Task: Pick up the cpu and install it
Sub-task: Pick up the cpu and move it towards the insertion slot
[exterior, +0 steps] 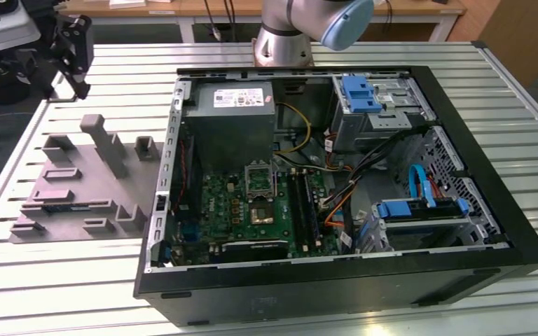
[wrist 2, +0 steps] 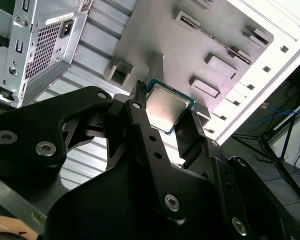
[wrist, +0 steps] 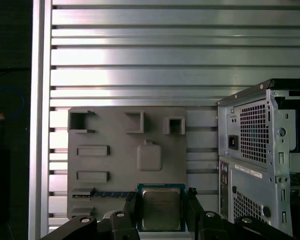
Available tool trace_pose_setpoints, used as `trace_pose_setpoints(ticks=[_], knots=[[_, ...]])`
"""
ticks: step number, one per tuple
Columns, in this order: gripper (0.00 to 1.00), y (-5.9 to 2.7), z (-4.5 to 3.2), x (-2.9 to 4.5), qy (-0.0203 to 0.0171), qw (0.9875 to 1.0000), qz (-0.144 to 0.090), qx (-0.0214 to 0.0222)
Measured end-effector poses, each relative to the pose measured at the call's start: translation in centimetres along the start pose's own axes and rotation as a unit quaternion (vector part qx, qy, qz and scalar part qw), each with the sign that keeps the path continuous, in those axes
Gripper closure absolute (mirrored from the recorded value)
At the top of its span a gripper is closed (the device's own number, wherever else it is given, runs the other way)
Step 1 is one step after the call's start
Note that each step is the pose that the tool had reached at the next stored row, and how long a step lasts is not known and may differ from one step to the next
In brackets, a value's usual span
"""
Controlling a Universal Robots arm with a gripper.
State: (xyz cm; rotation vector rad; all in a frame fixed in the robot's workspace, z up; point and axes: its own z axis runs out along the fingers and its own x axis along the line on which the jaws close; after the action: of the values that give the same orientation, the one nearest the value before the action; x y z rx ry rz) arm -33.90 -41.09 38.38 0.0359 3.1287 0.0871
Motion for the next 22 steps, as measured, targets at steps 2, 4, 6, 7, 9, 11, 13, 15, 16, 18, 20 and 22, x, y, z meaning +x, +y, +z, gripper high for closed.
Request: trace_pose_setpoints(ticks=[2,4,6,7,9,11,13,15,16,18,20,22], knots=[[0.53,0.0,0.0,-0.05,0.0,1.0,0.0,0.0],[0.53,0.0,0.0,-0.11,0.0,1.0,0.0,0.0],[0.53,0.0,0.0,-0.17,0.0,1.0,0.0,0.0],[0.53,0.0,0.0,-0.19,0.0,1.0,0.0,0.0],[0.53,0.01,0.0,-0.25,0.0,1.0,0.0,0.0],[0.53,0.01,0.0,-0.3,0.0,1.0,0.0,0.0],[0.53,0.01,0.0,-0.35,0.0,1.0,0.0,0.0],[0.53,0.01,0.01,-0.39,0.0,1.0,0.0,0.0],[0.53,0.01,0.0,-0.41,0.0,1.0,0.0,0.0],[0.53,0.01,0.0,-0.46,0.0,1.0,0.0,0.0],[0.53,0.01,0.0,-0.51,0.0,1.0,0.0,0.0],[0.53,0.01,0.01,-0.56,0.0,1.0,0.0,0.0]])
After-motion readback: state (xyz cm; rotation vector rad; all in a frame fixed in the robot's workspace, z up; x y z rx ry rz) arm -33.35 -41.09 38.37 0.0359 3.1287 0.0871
